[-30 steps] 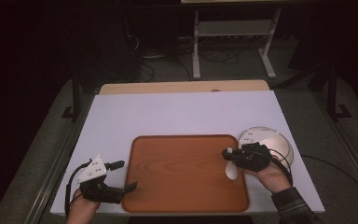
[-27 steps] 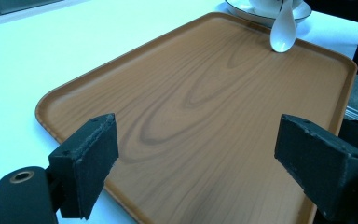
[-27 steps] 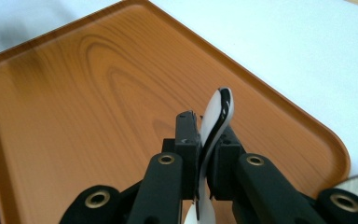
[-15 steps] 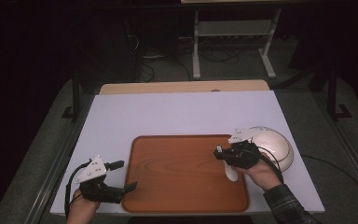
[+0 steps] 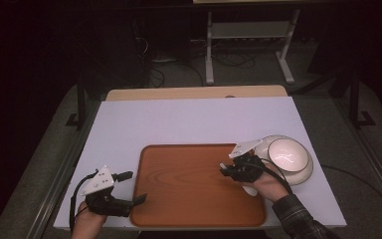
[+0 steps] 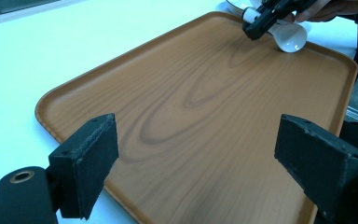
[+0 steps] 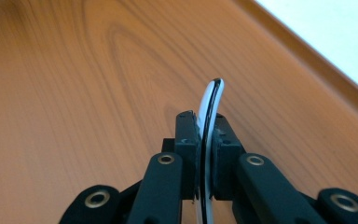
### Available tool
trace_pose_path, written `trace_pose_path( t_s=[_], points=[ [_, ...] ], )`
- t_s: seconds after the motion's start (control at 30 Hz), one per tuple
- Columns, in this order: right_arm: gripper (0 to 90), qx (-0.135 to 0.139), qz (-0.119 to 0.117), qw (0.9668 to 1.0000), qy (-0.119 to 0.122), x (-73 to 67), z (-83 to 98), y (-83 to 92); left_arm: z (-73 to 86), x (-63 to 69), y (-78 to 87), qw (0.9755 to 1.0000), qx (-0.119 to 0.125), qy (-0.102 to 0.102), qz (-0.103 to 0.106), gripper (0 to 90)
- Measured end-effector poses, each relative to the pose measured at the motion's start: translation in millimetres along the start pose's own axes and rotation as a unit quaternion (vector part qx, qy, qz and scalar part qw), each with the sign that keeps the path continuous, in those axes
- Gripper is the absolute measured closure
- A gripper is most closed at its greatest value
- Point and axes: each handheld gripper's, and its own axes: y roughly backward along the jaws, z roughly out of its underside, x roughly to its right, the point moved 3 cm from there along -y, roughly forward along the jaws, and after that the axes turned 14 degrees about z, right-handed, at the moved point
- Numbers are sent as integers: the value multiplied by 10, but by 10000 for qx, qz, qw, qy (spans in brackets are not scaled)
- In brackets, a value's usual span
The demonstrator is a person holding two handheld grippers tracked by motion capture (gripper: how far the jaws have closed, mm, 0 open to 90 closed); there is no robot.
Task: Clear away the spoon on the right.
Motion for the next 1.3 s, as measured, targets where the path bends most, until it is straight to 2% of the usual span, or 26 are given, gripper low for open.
trace_pose_path(
  t_s=[0.5,0.73,1.1,1.17,1.2,1.23,1.3],
  points=[
    [780,-239,17,9997,94,10,55,-85,3,-1,-5,10000,-8,9,5,131],
    [743,-357,100,9990,263,-19,88,-135,2,-1,-6,10000,-21,1,9,131],
    [671,-377,93,9990,236,-22,117,-157,-1,-2,-5,10000,-12,6,8,131],
    [642,-370,77,9991,215,-17,123,-150,-3,1,-10,10000,-17,-6,17,131],
    [587,-315,67,9993,184,-13,123,-138,-2,2,-10,10000,-23,-10,18,131],
    [587,-315,67,9993,184,-13,123,-138,-2,2,-10,10000,-23,-10,18,131],
    [501,-242,77,9996,121,-7,117,-127,0,0,-5,10000,-20,-5,14,131]
  ],
)
